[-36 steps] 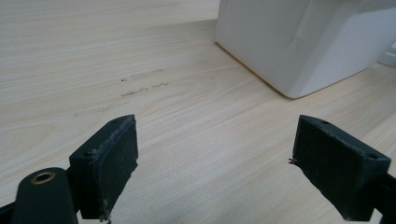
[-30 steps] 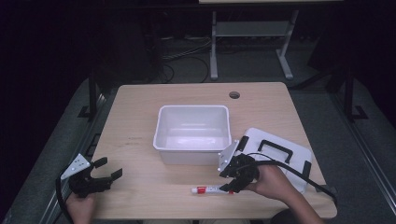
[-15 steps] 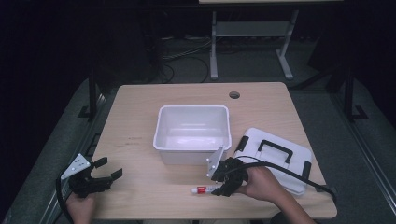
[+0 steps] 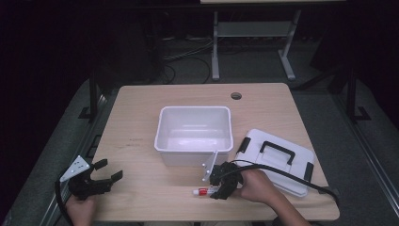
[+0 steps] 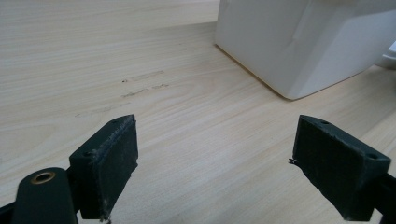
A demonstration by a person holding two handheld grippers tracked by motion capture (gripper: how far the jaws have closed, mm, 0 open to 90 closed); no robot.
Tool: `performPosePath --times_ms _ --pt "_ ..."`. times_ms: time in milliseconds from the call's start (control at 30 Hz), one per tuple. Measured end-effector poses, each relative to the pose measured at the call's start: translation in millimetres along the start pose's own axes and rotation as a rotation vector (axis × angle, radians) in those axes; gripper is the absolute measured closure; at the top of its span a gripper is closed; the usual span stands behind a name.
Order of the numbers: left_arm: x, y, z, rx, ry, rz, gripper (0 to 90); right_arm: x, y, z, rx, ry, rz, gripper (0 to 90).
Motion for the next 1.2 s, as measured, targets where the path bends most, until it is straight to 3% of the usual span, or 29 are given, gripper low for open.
performPosePath --times_ms 467,1200 --pt "0.6 -0.1 0.4 0.001 -0.001 -0.004 13.4 -4.9 -1.1 9.8 0.023 -0.011 -0.027 63.9" --pt "1.2 -0.3 0.1 0.002 -0.002 -0.010 13.4 -5.1 -1.5 14.6 0.039 -0.022 -0.042 69.9"
Point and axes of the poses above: each handheld gripper's, and its own axes: z roughly forward along the jaws, y roughly out of its top, x roughly to its left, the point moved 10 cm from there along z, roughly forward along the jaws, and after that the axes turned 11 degrees about y, right-handed, at the moved point
